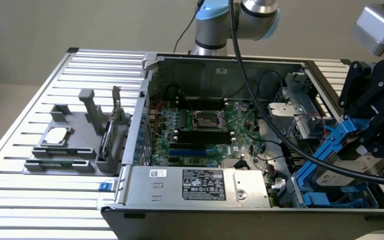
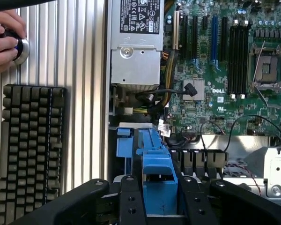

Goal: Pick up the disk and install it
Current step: 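Insert the disk into the insertion slot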

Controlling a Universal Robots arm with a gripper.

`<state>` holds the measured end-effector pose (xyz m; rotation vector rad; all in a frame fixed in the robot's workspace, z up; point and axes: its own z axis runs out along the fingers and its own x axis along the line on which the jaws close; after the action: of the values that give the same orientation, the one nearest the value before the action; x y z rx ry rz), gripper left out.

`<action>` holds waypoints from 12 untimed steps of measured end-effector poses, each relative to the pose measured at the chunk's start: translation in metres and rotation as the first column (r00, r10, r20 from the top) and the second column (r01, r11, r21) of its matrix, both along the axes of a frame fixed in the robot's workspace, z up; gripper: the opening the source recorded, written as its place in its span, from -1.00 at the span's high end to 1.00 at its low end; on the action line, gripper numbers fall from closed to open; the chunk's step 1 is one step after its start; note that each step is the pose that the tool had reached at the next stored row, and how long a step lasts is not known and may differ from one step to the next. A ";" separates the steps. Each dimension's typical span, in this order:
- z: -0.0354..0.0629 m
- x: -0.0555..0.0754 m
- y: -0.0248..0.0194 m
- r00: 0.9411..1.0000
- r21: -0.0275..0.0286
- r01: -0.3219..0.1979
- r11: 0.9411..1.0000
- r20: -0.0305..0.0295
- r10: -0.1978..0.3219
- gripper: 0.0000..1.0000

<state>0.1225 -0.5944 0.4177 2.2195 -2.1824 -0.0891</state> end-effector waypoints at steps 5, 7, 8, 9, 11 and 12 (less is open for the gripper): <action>-0.0025 0.000 0.0001 1.000 0.001 0.000 1.000 0.001 0.000 0.35; -0.0032 0.000 0.0002 1.000 0.002 0.000 1.000 0.003 0.000 0.35; -0.0036 0.000 0.0003 1.000 0.002 0.000 1.000 0.005 0.000 0.35; -0.0040 0.000 0.0003 1.000 0.003 0.000 1.000 0.006 0.000 0.35; -0.0050 0.000 0.0005 1.000 0.003 0.000 1.000 0.009 0.000 0.35; -0.0056 0.000 0.0006 1.000 0.004 0.000 1.000 0.010 0.000 0.35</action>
<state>0.1226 -0.5938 0.4121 2.2268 -2.1897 -0.0828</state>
